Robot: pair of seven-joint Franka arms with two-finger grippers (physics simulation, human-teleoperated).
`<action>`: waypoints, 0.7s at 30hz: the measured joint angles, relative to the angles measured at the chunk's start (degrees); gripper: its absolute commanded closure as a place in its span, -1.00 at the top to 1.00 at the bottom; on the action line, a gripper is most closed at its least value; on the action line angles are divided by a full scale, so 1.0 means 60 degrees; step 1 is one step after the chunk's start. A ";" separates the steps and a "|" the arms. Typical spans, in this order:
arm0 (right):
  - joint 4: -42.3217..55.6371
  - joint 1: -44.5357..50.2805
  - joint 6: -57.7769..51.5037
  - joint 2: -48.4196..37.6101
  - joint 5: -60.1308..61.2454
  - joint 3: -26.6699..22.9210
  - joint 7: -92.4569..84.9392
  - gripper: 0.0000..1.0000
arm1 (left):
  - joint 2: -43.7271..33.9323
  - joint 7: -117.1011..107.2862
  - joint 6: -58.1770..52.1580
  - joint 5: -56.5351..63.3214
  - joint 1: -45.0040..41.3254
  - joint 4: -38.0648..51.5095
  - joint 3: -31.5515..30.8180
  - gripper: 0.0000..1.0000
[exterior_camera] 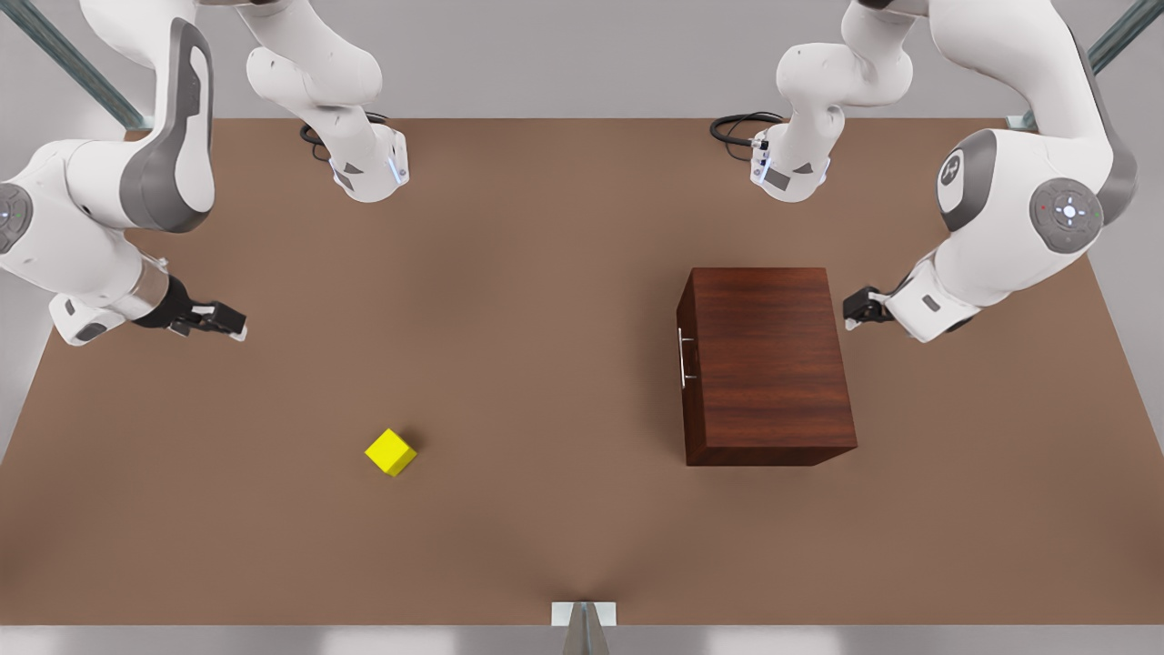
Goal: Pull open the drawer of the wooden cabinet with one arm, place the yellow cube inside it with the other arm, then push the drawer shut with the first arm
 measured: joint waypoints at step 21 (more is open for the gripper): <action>0.0849 -0.0125 -0.0194 0.0924 0.0408 0.0112 0.4515 1.00 | 0.4646 -0.4863 0.0445 0.1712 -0.5789 0.3596 -0.0068 1.00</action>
